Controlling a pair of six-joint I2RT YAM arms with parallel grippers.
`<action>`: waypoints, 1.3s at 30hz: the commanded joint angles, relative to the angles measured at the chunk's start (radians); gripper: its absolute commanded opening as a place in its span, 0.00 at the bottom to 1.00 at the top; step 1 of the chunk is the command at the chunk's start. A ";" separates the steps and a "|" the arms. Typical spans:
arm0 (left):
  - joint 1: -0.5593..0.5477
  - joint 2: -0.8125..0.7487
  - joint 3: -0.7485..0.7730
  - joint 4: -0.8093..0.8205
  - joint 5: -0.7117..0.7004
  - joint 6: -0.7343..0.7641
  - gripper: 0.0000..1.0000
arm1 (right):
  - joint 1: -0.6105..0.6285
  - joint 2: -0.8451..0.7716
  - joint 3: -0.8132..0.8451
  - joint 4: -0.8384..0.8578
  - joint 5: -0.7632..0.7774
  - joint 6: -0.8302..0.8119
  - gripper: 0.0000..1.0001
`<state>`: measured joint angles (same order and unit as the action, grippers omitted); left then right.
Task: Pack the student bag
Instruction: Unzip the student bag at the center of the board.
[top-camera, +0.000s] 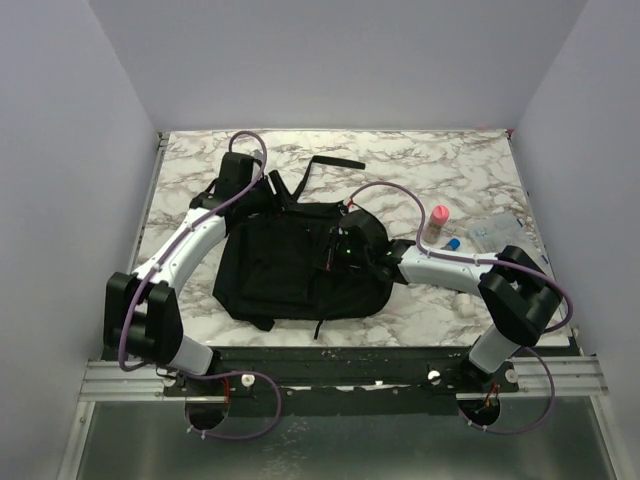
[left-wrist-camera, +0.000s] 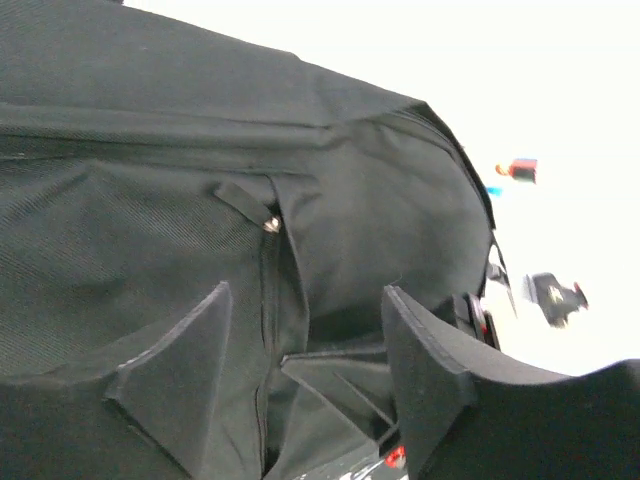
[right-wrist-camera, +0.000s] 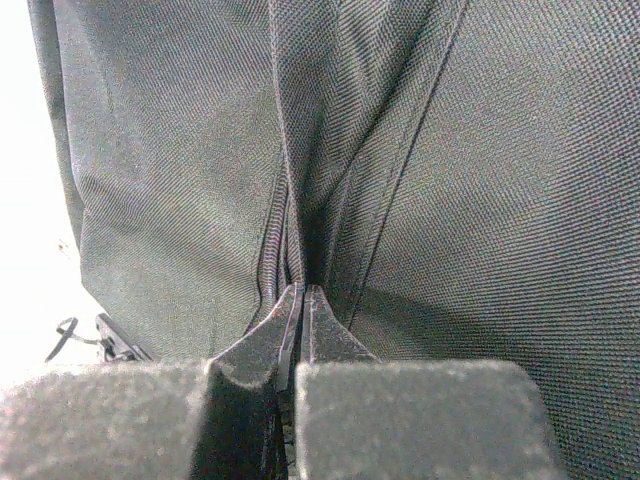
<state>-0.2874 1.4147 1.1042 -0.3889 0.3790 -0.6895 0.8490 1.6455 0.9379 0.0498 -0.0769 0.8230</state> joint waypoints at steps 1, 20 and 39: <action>0.004 0.129 0.102 -0.133 -0.127 -0.085 0.60 | -0.007 0.008 -0.013 -0.025 -0.032 -0.025 0.00; -0.081 0.348 0.356 -0.347 -0.460 -0.318 0.61 | -0.015 0.003 -0.023 -0.022 -0.037 -0.044 0.00; -0.154 0.405 0.418 -0.464 -0.560 -0.424 0.43 | -0.017 -0.001 -0.038 -0.004 -0.056 -0.046 0.00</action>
<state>-0.4355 1.8145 1.5238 -0.8165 -0.1490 -1.0943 0.8375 1.6455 0.9241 0.0734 -0.1059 0.7921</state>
